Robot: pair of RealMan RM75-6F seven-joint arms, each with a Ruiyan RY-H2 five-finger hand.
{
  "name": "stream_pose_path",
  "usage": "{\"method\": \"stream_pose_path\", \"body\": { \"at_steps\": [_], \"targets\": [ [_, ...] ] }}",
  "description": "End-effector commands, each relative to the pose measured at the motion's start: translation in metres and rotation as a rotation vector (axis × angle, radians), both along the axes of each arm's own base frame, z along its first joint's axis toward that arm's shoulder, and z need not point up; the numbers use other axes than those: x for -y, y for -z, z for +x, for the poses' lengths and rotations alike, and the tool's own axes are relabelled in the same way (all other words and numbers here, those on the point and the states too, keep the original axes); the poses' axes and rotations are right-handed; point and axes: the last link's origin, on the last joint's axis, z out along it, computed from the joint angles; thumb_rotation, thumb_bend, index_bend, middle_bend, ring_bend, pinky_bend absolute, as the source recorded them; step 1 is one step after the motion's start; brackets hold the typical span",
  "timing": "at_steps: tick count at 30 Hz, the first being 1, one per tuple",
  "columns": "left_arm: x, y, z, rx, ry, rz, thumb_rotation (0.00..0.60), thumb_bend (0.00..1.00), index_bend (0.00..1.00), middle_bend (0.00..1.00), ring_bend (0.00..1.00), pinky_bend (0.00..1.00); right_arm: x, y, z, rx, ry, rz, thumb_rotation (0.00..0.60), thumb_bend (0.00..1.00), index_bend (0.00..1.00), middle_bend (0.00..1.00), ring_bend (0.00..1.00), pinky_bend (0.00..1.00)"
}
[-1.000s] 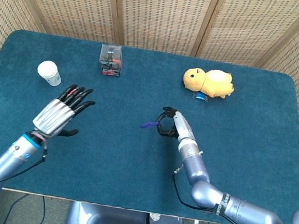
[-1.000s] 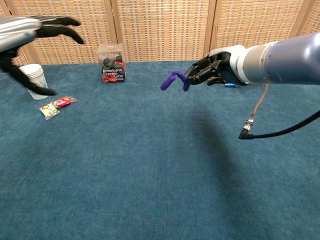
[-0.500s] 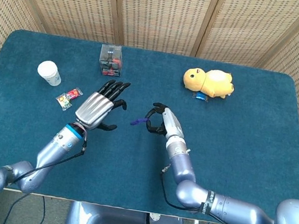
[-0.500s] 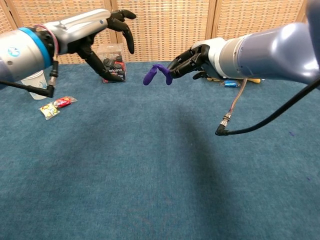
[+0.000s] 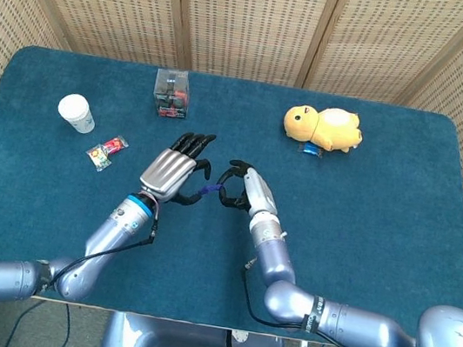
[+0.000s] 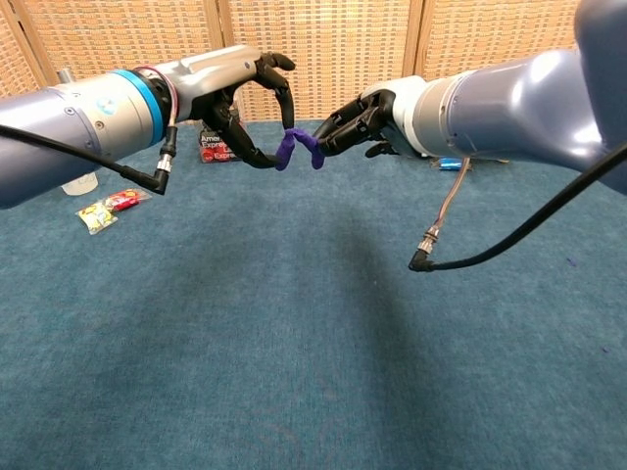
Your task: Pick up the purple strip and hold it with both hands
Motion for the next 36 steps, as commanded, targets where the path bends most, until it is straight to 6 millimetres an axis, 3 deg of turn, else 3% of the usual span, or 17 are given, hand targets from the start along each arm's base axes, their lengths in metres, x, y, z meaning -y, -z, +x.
{"method": "stream_pose_path", "body": {
  "at_steps": [1,36],
  "targets": [
    [0.0026,0.0048,0.0080,0.014,-0.019,-0.032,0.600,0.30,0.49,0.00,0.00,0.00,0.0001,-0.0002,0.0000,0.000,0.001,0.000,0.600,0.64,0.67,0.22,0.00,0.00],
    [0.0065,0.0135,0.0087,-0.017,-0.064,-0.057,0.600,0.38,0.56,0.00,0.00,0.00,0.0020,0.0031,-0.0094,-0.012,0.006,0.014,0.600,0.65,0.68,0.22,0.00,0.00]
  ]
}}
